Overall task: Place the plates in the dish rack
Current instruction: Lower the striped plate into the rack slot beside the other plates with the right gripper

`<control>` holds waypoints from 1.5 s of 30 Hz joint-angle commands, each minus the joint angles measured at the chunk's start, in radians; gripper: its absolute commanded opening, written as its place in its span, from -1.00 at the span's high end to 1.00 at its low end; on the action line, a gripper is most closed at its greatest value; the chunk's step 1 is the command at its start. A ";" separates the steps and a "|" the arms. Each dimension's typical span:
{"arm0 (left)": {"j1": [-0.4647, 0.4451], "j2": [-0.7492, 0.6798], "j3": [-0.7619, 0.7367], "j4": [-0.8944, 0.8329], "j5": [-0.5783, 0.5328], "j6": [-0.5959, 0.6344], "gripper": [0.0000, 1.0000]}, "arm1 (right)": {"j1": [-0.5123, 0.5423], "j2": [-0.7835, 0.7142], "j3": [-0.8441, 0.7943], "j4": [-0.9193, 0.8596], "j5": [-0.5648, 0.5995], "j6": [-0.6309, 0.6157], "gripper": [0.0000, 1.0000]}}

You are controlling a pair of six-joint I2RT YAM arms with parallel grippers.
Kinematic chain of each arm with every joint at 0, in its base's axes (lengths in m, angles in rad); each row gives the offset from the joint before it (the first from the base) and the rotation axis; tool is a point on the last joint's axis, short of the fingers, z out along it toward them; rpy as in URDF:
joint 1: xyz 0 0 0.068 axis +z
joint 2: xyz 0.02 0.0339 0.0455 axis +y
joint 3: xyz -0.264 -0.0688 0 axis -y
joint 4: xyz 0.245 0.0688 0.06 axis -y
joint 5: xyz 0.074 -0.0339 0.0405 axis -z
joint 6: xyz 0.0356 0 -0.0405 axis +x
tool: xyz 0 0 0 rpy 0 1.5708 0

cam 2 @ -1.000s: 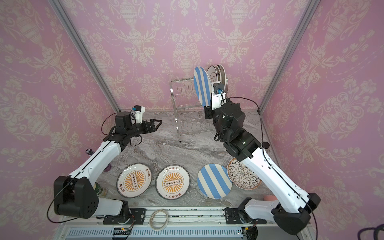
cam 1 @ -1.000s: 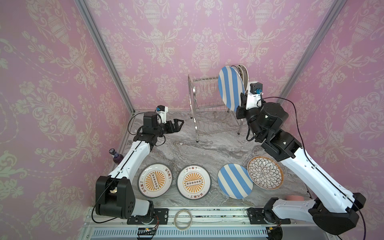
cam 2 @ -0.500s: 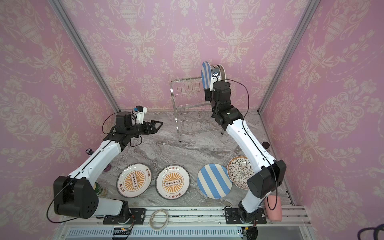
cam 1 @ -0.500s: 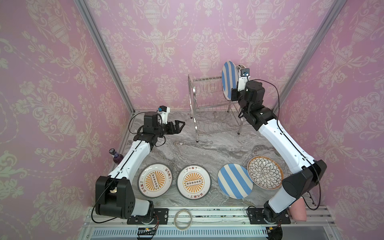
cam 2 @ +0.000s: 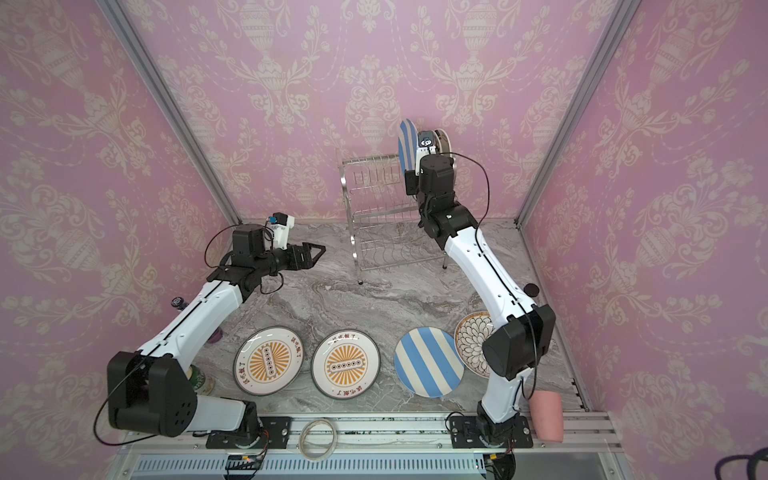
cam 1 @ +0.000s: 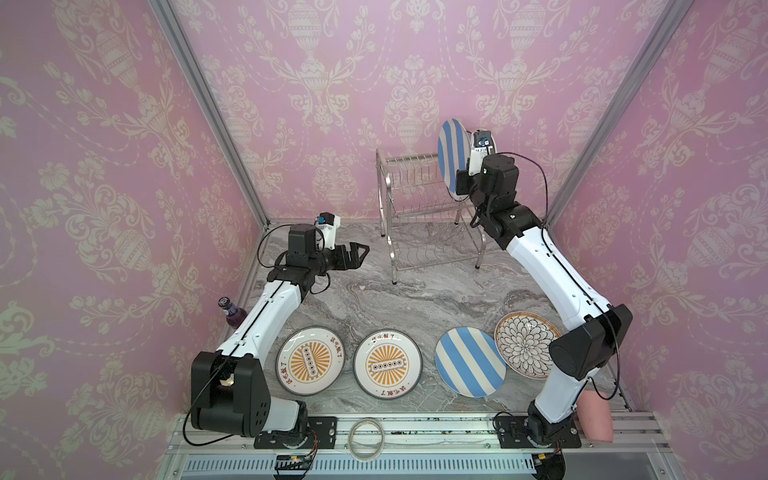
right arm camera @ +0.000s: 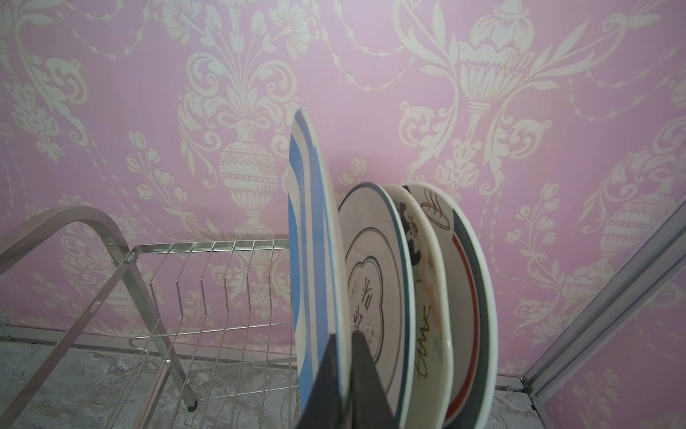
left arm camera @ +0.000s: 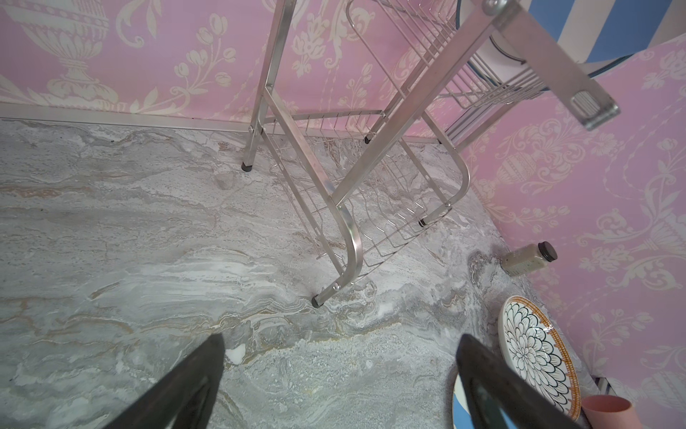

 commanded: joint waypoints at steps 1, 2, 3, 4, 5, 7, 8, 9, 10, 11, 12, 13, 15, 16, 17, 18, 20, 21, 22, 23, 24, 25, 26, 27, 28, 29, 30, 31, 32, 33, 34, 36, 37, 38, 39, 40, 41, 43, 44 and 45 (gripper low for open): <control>0.005 -0.016 -0.005 -0.011 -0.033 0.030 -0.99 | -0.009 0.020 0.047 0.038 0.024 0.010 1.00; 0.004 -0.015 -0.006 -0.010 -0.033 0.031 -0.99 | -0.010 0.023 0.048 0.037 0.023 0.012 1.00; 0.005 -0.015 -0.006 -0.010 -0.030 0.030 -0.99 | -0.012 0.027 0.048 0.035 0.022 0.012 1.00; 0.005 -0.016 -0.006 -0.011 -0.030 0.030 -0.99 | -0.012 0.031 0.049 0.036 0.024 0.012 1.00; 0.005 -0.016 -0.007 -0.010 -0.031 0.030 -0.99 | -0.013 0.033 0.047 0.037 0.024 0.012 1.00; 0.005 -0.019 -0.006 -0.015 -0.032 0.036 -0.99 | -0.014 0.039 0.048 0.038 0.030 0.002 1.00; 0.006 -0.020 -0.006 -0.018 -0.033 0.038 -0.99 | -0.015 0.042 0.048 0.035 0.034 0.001 1.00; 0.005 -0.022 -0.006 -0.017 -0.036 0.039 -0.99 | -0.015 0.043 0.046 0.036 0.039 0.000 1.00; 0.005 -0.022 -0.008 -0.016 -0.036 0.037 -0.99 | -0.015 0.045 0.042 0.037 0.042 -0.001 1.00; 0.005 -0.022 -0.010 -0.010 -0.035 0.035 -0.99 | -0.016 0.047 0.041 0.035 0.043 -0.001 1.00; 0.005 -0.021 -0.011 -0.007 -0.043 0.031 -0.99 | -0.016 0.049 0.040 0.032 0.042 0.000 1.00; 0.006 -0.018 -0.010 -0.003 -0.046 0.029 -0.99 | -0.016 0.051 0.040 0.031 0.044 0.000 1.00; 0.006 -0.013 -0.006 -0.005 -0.040 0.030 -0.99 | -0.017 0.055 0.033 0.030 0.052 -0.006 1.00; 0.006 -0.011 -0.005 -0.007 -0.038 0.031 -0.99 | -0.016 0.055 0.031 0.031 0.058 -0.009 1.00; 0.006 -0.009 -0.006 -0.009 -0.037 0.031 -0.99 | -0.017 0.055 0.024 0.033 0.064 -0.011 1.00; 0.005 -0.011 -0.007 -0.009 -0.036 0.030 -0.99 | -0.016 0.053 0.015 0.040 0.068 -0.015 1.00; 0.005 -0.012 -0.011 -0.009 -0.042 0.032 -0.99 | -0.017 0.047 -0.002 0.048 0.068 -0.015 1.00; 0.005 -0.013 -0.010 -0.010 -0.043 0.033 -0.99 | -0.017 0.046 -0.008 0.050 0.066 -0.014 1.00; 0.005 -0.011 -0.009 -0.010 -0.045 0.033 -0.99 | -0.017 0.045 -0.011 0.049 0.064 -0.015 1.00; 0.006 -0.011 -0.009 -0.010 -0.045 0.033 -0.99 | -0.017 0.045 -0.015 0.049 0.065 -0.015 1.00; 0.006 -0.010 -0.008 -0.011 -0.045 0.034 -0.99 | -0.016 0.043 -0.017 0.049 0.067 -0.017 0.96; 0.006 -0.010 -0.007 -0.012 -0.043 0.033 -0.99 | -0.016 0.043 -0.019 0.049 0.068 -0.019 0.92; 0.006 -0.010 -0.005 -0.010 -0.044 0.033 -0.99 | -0.017 0.042 -0.022 0.053 0.066 -0.023 0.91; 0.008 -0.010 -0.002 -0.013 -0.042 0.034 -0.99 | -0.017 0.042 -0.021 0.053 0.064 -0.026 0.91; 0.008 -0.009 -0.001 -0.016 -0.043 0.035 -0.99 | -0.016 0.043 -0.016 0.051 0.064 -0.030 0.90; 0.009 -0.011 0.002 -0.017 -0.044 0.037 -0.99 | -0.016 0.044 -0.010 0.046 0.065 -0.035 0.87; 0.009 -0.013 0.001 -0.018 -0.046 0.038 -0.99 | -0.016 0.045 -0.003 0.040 0.066 -0.038 0.82; 0.009 -0.015 0.000 -0.018 -0.049 0.039 -0.99 | -0.016 0.045 0.000 0.041 0.067 -0.042 0.75; 0.011 -0.017 -0.001 -0.018 -0.051 0.041 -0.99 | -0.017 0.043 0.002 0.040 0.067 -0.046 0.69; 0.011 -0.018 -0.003 -0.017 -0.053 0.039 -0.99 | -0.016 0.040 0.002 0.041 0.066 -0.048 0.64; 0.011 -0.018 -0.005 -0.017 -0.052 0.040 -0.99 | -0.016 0.037 0.003 0.040 0.065 -0.049 0.58; 0.011 -0.016 -0.006 -0.015 -0.054 0.039 -0.99 | -0.016 0.031 0.001 0.042 0.071 -0.051 0.35; 0.011 -0.015 -0.004 -0.014 -0.054 0.039 -0.99 | -0.017 0.029 0.004 0.038 0.070 -0.054 0.31; 0.011 -0.013 -0.004 -0.011 -0.053 0.037 -0.99 | -0.016 0.027 0.009 0.034 0.068 -0.061 0.29; 0.012 -0.009 0.000 -0.010 -0.048 0.035 -0.99 | -0.016 0.025 0.011 0.032 0.068 -0.063 0.28; 0.012 -0.008 0.002 -0.013 -0.045 0.036 -0.99 | -0.015 0.022 0.013 0.029 0.066 -0.063 0.26; 0.012 -0.007 0.004 -0.013 -0.044 0.035 -0.99 | -0.015 0.020 0.020 0.018 0.064 -0.063 0.23; 0.012 -0.010 0.003 -0.012 -0.043 0.035 -0.99 | -0.013 0.014 0.033 -0.006 0.061 -0.066 0.16; 0.012 -0.012 0.003 -0.012 -0.045 0.035 -0.99 | -0.009 0.009 0.036 -0.017 0.061 -0.068 0.12; 0.012 -0.014 0.002 -0.013 -0.044 0.036 -0.99 | -0.006 0.002 0.035 -0.022 0.061 -0.072 0.08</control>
